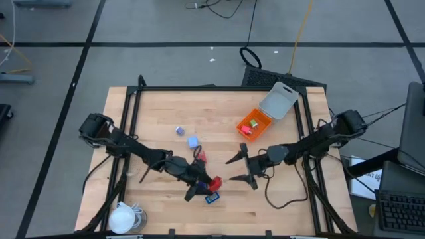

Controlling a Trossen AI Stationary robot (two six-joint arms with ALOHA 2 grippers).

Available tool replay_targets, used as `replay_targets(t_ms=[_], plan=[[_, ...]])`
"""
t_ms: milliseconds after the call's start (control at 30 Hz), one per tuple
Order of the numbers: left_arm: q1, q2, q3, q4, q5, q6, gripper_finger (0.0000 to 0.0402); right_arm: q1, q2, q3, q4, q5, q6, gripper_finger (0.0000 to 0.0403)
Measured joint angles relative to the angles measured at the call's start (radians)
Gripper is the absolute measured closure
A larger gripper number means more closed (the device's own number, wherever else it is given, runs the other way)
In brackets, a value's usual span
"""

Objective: Pick & Place Office items
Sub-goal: Put the left red charger adapter into the orange bin

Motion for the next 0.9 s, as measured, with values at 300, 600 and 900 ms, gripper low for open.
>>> replay_targets(t_ms=[300,600,900], plan=[[0.027,0.053,0.159,-0.199,0.082,0.038,0.0186,0.027,0.084,0.078,-0.006,-0.087,0.024,0.0117],[0.035,0.051,0.174,-0.220,0.060,0.043,0.0172,0.064,0.095,0.092,-0.022,-0.132,-0.002,0.0122],[0.067,0.051,0.173,-0.219,0.064,-0.009,0.0178,0.063,0.114,0.111,-0.020,-0.099,-0.014,0.0134]])
